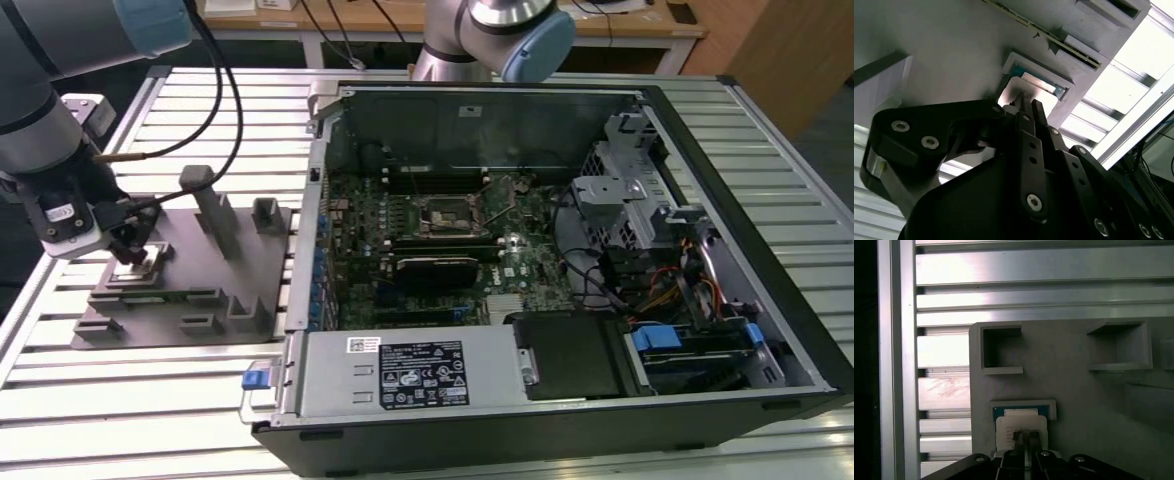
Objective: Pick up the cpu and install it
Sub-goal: 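Pick up the cpu and move it towards the insertion slot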
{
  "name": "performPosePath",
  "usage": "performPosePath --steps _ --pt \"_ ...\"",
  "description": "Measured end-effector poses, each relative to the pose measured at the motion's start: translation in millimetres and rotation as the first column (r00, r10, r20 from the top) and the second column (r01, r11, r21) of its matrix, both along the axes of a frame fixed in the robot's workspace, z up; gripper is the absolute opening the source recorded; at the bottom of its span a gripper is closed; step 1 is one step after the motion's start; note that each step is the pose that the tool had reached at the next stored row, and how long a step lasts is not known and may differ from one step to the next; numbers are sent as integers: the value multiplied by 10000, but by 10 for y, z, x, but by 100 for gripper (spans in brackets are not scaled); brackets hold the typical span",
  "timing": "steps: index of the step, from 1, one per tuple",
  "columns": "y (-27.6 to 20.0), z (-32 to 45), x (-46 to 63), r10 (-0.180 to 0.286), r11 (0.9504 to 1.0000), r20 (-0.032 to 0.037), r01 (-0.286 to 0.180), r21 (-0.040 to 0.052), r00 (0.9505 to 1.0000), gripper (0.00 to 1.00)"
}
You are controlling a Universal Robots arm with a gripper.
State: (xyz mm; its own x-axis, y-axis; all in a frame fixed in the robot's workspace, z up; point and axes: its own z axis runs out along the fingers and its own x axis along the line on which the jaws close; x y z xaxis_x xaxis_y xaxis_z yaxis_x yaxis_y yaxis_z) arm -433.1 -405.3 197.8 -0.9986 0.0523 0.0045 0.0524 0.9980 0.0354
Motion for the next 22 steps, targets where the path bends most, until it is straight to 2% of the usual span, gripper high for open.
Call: performPosePath --steps 2,3,5,6,9,10,11,14,22 --pt "0 0 0 0 10000 1 0 -1 10000 29" --pt "0 0 0 0 10000 0 0 -2 10000 29" --pt "0 0 0 0 10000 1 0 -3 10000 41" --pt "0 0 0 0 10000 1 0 -4 10000 41" --pt "0 0 0 0 10000 1 0 -5 10000 53" --pt "0 0 0 0 10000 0 0 -6 10000 53" --pt "0 0 0 0 10000 0 0 -7 10000 59" --pt "0 -2 0 0 10000 -1 0 -10 10000 59" --pt "0 -45 0 0 10000 67 0 -35 10000 59"
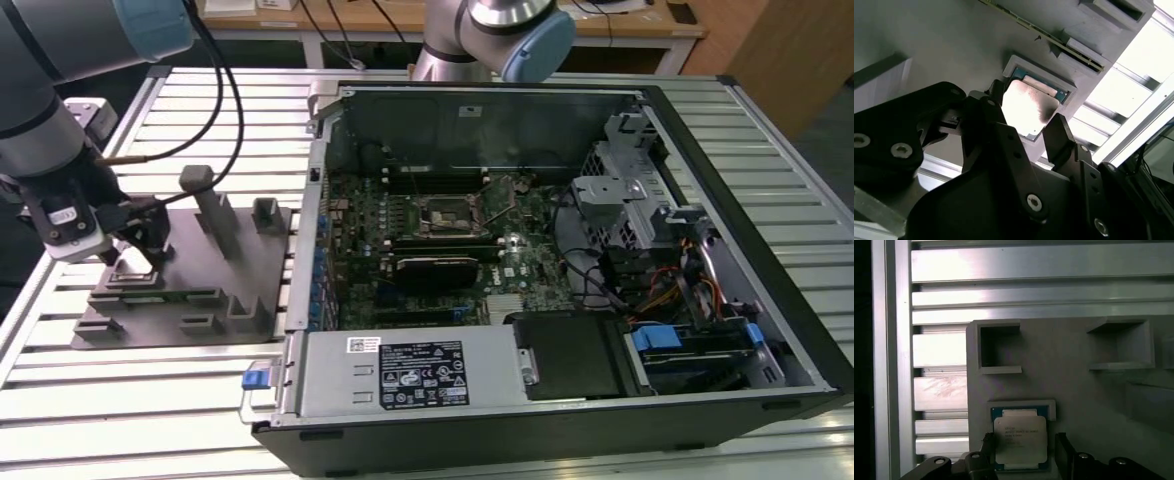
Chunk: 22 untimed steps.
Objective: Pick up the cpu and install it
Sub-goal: 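Pick up the cpu and move it towards the insertion slot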
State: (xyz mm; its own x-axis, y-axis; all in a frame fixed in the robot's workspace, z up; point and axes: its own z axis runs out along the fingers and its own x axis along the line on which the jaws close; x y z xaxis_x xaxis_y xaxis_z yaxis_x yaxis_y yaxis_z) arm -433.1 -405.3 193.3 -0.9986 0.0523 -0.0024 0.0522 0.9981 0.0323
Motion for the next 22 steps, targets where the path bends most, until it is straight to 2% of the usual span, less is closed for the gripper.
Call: performPosePath --steps 14,15,16,22 --pt "0 -16 -9 0 10000 2 0 -1 10000 59" --pt "0 -17 -9 0 10000 3 0 -1 10000 60" --pt "0 -17 -9 0 10000 2 0 -1 10000 66" --pt "0 -37 -9 0 10000 41 0 6 10000 66"
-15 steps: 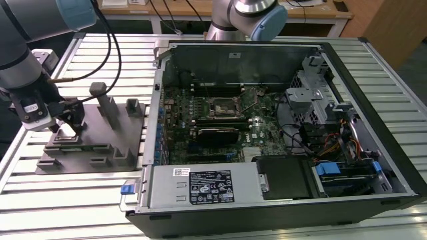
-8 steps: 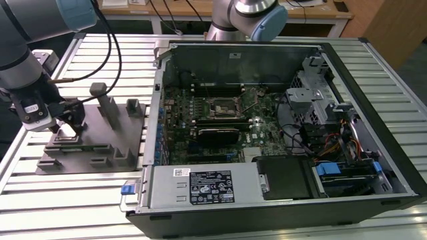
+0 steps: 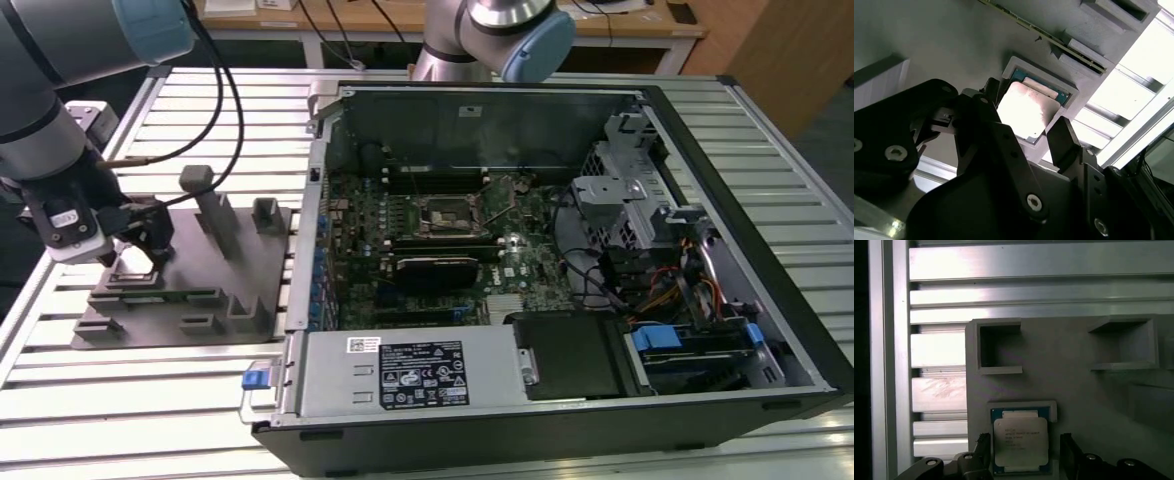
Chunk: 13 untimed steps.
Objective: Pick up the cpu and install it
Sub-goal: 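Pick up the cpu and move it towards the insertion slot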
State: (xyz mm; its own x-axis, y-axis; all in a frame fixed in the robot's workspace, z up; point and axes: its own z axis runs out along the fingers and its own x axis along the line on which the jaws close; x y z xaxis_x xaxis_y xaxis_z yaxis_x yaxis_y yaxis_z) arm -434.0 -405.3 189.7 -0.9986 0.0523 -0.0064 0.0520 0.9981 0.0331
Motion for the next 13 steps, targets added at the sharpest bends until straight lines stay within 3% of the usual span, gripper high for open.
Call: performPosePath --steps 13 --pt "0 -45 0 239 9997 39 -239 104 9997 66"
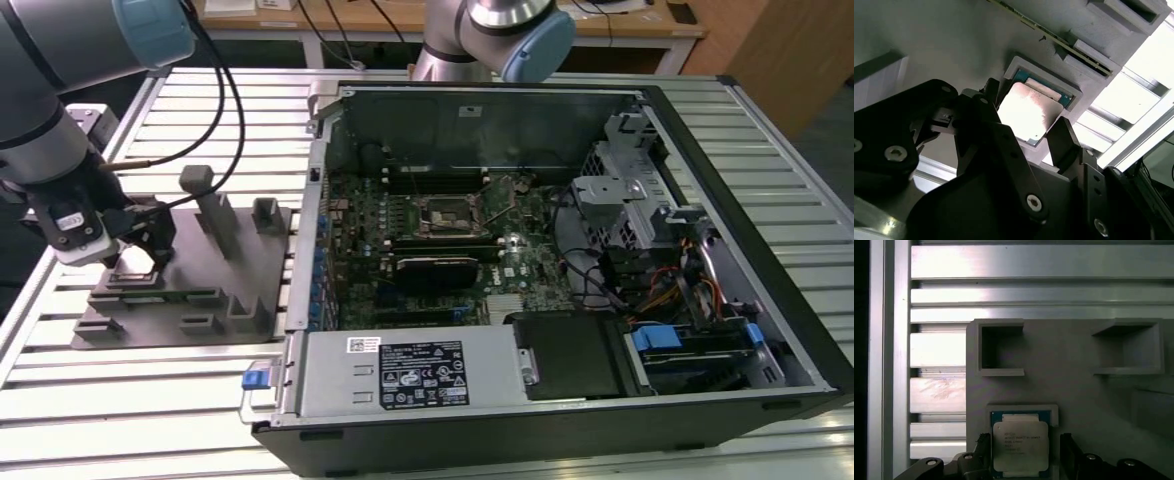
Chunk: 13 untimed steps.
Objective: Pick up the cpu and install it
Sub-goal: 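Pick up the cpu and move it towards the insertion slot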
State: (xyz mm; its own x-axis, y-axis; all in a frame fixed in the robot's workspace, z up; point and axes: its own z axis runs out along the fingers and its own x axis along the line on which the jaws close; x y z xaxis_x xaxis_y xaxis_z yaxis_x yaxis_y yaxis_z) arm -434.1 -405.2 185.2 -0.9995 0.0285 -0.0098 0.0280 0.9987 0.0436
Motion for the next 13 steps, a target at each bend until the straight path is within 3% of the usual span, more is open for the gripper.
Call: performPosePath --steps 13 --pt "2 -34 -20 12 10000 18 -12 4 10000 66"
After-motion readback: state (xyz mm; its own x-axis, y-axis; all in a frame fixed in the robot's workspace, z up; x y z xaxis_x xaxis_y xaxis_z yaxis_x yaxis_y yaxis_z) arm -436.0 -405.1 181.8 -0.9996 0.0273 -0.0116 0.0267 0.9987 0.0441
